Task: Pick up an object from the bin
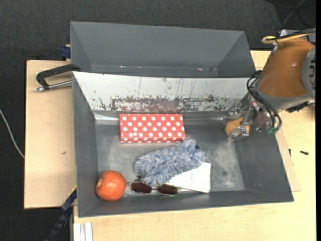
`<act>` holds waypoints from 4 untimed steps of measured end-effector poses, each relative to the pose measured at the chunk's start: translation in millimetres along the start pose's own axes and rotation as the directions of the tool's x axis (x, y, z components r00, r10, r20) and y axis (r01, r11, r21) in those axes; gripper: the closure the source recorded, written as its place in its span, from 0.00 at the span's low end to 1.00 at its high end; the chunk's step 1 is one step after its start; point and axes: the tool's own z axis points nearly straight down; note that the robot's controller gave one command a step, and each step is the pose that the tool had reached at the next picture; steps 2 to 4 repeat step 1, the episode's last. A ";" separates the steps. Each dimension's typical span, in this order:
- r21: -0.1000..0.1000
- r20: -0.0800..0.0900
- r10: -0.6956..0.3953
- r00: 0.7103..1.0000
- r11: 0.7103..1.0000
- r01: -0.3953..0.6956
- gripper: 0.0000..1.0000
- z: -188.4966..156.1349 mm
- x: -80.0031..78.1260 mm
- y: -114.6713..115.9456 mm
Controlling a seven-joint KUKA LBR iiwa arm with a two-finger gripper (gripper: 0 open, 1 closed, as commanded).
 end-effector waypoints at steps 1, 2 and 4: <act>0.001 -0.002 -0.019 1.000 1.000 0.019 1.00 -212.9 0.4 5.2; 0.001 -0.002 -0.019 1.000 1.000 0.019 1.00 -212.9 0.4 5.2; 0.001 -0.002 -0.019 1.000 1.000 0.019 1.00 -212.9 0.4 5.2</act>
Offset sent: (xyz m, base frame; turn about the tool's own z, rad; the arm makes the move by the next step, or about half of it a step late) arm 0.0000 0.0000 0.0000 0.0000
